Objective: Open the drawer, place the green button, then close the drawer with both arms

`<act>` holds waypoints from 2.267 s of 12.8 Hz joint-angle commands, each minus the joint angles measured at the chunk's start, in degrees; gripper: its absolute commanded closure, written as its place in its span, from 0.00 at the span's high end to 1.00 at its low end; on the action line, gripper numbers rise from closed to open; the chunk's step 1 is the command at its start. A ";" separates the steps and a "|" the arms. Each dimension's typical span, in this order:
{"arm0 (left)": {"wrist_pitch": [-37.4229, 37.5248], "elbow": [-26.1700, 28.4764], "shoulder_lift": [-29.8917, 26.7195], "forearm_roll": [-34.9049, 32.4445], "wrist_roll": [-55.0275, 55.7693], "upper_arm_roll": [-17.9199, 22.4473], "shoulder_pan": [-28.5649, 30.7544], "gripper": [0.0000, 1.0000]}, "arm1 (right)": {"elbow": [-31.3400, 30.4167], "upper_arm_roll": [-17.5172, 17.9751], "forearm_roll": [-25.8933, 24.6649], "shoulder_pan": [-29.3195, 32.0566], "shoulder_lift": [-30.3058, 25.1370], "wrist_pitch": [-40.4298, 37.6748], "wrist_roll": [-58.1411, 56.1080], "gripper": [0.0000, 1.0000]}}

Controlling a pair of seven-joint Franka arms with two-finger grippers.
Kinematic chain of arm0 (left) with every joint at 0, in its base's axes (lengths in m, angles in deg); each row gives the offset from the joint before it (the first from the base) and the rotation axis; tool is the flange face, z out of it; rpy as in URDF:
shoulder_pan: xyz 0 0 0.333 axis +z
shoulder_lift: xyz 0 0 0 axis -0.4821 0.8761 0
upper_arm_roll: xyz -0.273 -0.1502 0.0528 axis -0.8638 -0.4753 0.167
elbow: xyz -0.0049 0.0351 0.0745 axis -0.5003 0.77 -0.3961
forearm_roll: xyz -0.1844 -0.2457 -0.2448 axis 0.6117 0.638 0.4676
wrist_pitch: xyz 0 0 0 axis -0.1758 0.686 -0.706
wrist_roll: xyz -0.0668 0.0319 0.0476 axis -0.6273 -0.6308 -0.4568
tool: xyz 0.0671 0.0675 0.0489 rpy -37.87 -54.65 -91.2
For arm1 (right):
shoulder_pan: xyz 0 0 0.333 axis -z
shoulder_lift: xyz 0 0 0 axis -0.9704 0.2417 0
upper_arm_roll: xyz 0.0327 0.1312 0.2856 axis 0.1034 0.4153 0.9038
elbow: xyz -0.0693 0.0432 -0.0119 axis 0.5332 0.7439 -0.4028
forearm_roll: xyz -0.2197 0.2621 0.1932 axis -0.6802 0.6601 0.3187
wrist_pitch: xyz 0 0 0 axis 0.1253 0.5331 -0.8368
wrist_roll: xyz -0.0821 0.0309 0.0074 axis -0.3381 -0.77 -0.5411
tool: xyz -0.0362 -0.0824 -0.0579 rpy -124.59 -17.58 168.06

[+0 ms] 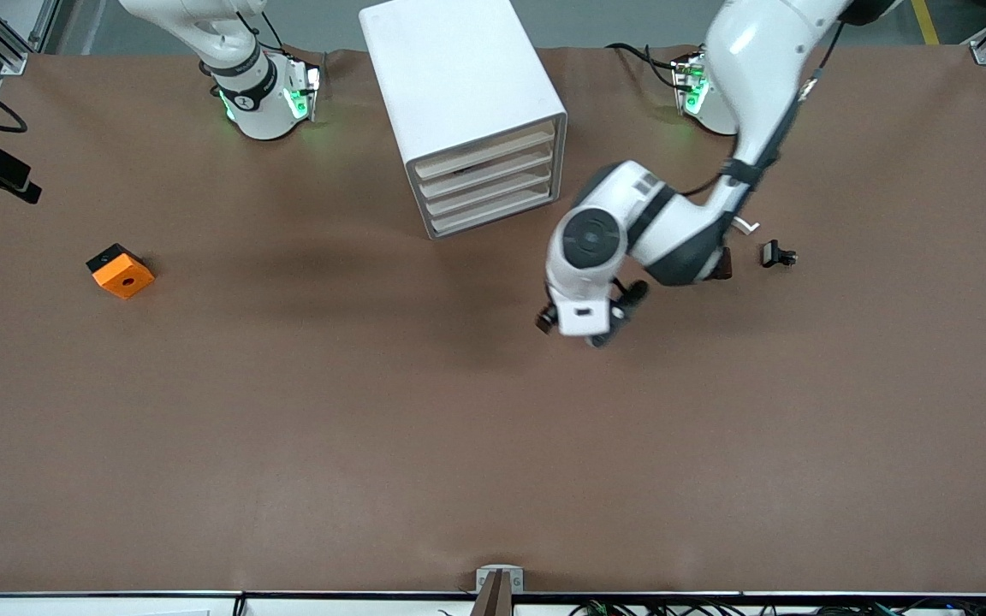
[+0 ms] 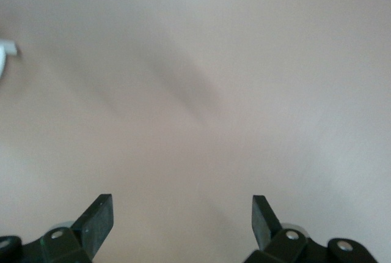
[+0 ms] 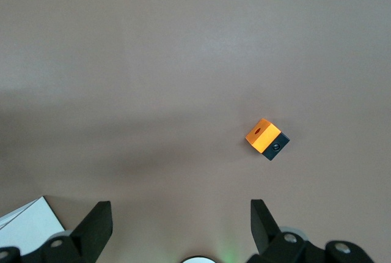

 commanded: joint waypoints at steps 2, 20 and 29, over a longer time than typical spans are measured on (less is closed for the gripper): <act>1.27 -2.09 -4.17 -5.97 -4.59 -0.40 6.43 1.00 | 1.34 0.49 -0.89 0.41 0.55 -0.40 -0.81 1.00; 15.57 0.97 -28.41 1.30 -50.27 7.15 23.32 1.00 | 1.34 0.58 -0.89 0.32 0.90 -0.31 -0.81 1.00; 26.66 2.19 -36.24 4.47 -78.95 9.80 28.77 1.00 | 1.34 0.58 -1.07 -0.03 0.90 -0.31 -0.81 1.00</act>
